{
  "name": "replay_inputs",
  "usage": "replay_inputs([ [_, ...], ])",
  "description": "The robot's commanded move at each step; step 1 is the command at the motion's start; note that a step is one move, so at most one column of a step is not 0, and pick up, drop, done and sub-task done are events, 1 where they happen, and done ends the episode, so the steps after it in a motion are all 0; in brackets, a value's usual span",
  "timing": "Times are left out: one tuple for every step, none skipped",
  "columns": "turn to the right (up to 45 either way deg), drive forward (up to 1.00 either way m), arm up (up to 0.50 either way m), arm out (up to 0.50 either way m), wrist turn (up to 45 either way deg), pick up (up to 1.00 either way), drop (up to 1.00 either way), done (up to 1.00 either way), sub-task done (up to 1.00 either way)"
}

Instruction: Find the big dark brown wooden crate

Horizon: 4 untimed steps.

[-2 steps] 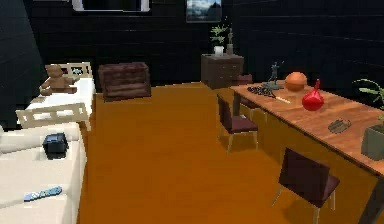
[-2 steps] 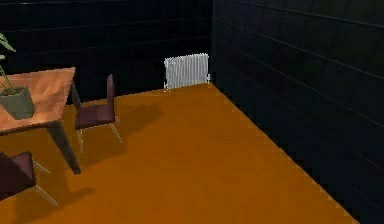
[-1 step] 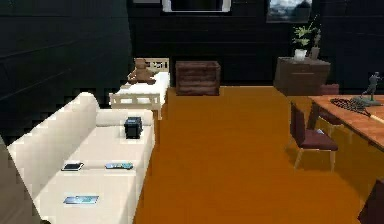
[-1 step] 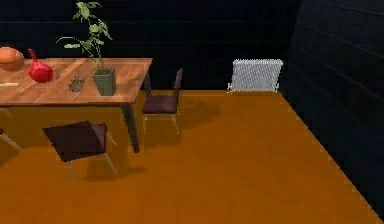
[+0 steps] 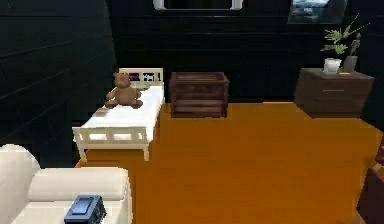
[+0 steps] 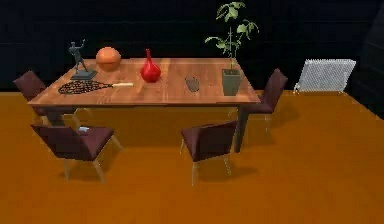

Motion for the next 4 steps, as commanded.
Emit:
replay_inputs([
  [0.0,1.0,0.0,0.0,0.0,0.0,0.0,0.0,0.0],
  [0.0,1.0,0.0,0.0,0.0,0.0,0.0,0.0,0.0],
  [-21.0,0.0,0.0,0.0,0.0,0.0,0.0,0.0,0.0],
  [0.0,0.1,0.0,0.0,0.0,0.0,0.0,0.0,0.0],
])
